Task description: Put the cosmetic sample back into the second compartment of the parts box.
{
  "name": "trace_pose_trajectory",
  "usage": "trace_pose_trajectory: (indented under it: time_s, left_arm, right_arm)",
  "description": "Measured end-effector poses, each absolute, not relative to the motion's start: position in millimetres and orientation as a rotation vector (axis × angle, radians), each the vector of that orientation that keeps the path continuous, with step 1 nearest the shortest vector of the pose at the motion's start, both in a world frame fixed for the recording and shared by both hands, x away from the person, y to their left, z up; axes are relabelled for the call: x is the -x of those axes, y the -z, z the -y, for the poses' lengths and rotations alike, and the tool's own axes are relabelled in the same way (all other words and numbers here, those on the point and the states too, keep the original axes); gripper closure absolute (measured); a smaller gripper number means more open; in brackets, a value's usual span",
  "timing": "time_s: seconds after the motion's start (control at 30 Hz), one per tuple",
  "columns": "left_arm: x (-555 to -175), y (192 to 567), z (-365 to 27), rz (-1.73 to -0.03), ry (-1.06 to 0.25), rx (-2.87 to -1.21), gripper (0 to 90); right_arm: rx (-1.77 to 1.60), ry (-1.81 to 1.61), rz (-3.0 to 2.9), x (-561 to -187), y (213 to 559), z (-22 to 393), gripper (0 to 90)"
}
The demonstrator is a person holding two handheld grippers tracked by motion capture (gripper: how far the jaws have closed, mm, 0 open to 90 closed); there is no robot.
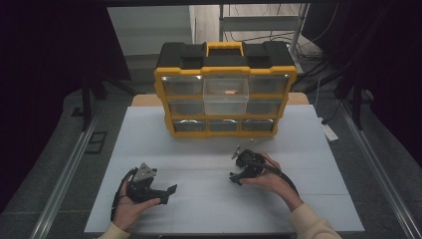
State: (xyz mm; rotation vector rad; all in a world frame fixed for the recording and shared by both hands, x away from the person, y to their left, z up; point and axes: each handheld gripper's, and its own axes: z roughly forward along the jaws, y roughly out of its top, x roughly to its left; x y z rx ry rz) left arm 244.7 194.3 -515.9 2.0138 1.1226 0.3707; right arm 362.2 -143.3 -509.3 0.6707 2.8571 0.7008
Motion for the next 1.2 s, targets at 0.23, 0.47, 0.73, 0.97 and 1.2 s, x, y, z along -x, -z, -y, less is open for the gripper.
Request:
trace_pose_trajectory:
  time_s: [0.23,0.47,0.73,0.97,1.2]
  left_arm:
    - [-245,516,-194,-1.121,-0.371,-2.015,5.1]
    - [-244,516,-194,-1.122,-0.373,-2.013,5.1]
    - [-244,516,-194,-1.120,-0.375,-2.015,5.1]
    - [-244,515,-195,-1.120,-0.375,-2.014,5.1]
    - [-244,515,-195,-1.120,-0.377,-2.011,5.1]
  right_arm:
    - [-0.609,-0.686,-2.868,-360,508,142,50.2]
    - [-0.542,-0.676,-2.894,-357,506,140,76.7]
    - [-0.491,-0.668,-2.900,-355,506,139,81.4]
    - [-0.477,-0.682,-2.883,-355,503,141,81.4]
    - [-0.525,-0.819,-2.827,-354,485,149,81.4]
